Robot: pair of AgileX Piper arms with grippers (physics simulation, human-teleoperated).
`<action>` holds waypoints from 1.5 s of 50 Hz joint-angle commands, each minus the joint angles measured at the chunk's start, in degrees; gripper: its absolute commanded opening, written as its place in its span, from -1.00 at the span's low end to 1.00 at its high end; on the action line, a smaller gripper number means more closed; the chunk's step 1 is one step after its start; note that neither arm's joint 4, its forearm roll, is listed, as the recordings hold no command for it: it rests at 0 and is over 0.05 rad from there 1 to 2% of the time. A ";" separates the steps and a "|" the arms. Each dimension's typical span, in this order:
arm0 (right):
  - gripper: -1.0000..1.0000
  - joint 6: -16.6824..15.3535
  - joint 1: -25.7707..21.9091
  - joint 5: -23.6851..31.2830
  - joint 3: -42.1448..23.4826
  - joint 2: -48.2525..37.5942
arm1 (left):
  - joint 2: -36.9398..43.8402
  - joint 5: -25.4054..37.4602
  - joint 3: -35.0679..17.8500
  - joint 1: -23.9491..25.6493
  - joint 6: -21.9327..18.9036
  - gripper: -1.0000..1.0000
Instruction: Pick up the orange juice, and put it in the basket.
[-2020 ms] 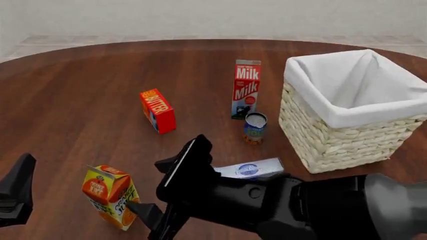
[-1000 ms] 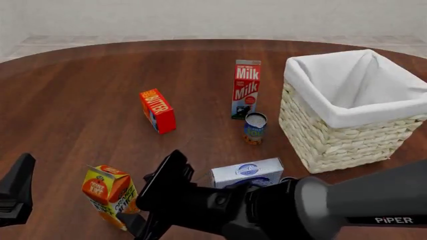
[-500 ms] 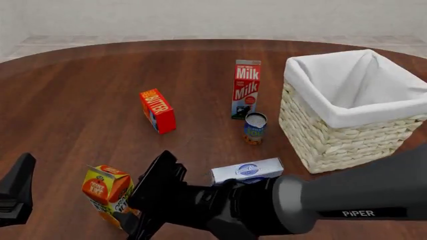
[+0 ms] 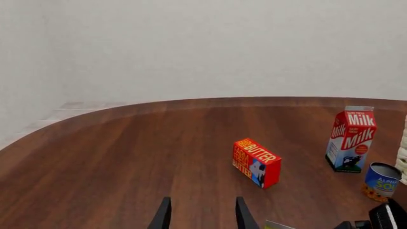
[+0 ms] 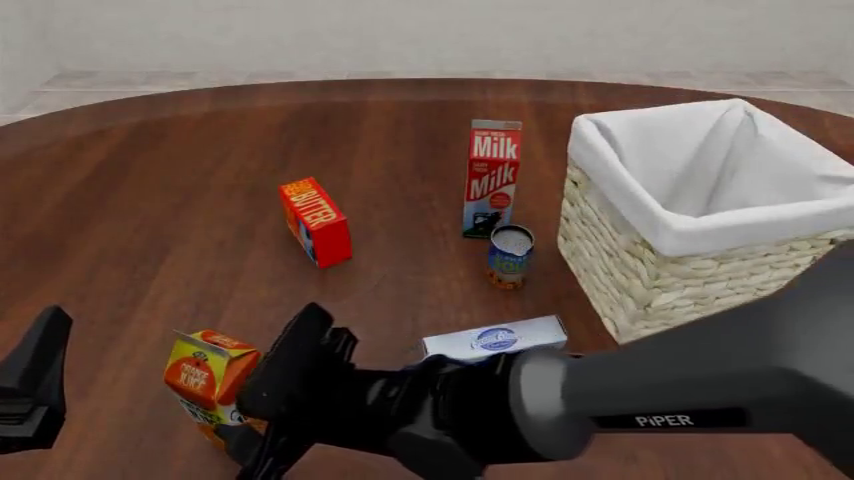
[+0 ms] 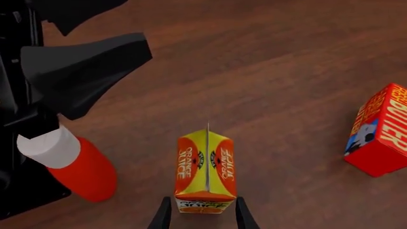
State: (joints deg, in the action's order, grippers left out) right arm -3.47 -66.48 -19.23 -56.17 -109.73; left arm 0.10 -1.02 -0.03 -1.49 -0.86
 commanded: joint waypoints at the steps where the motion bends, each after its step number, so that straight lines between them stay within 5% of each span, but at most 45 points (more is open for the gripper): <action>1: 1.00 -0.03 -0.05 0.64 -2.21 -2.12 | 0.00 -0.03 0.00 0.11 -0.02 1.00; 35: 1.00 -0.68 0.10 2.86 -7.20 -5.15 | 0.02 0.14 0.00 0.42 0.02 1.00; 36: -1.00 -0.61 0.17 2.80 -7.11 -4.83 | 0.02 0.15 0.00 0.43 0.02 1.00; 61: -1.00 -0.06 3.02 3.82 -0.93 10.67 | 0.08 0.58 0.00 0.45 0.14 1.00; 75: -1.00 0.23 6.67 12.91 -1.45 22.21 | 0.05 0.47 0.00 0.22 0.14 1.00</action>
State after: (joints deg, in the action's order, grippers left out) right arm -4.56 -61.77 -11.21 -57.47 -95.44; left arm 0.19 -0.46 -0.03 -1.10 -0.77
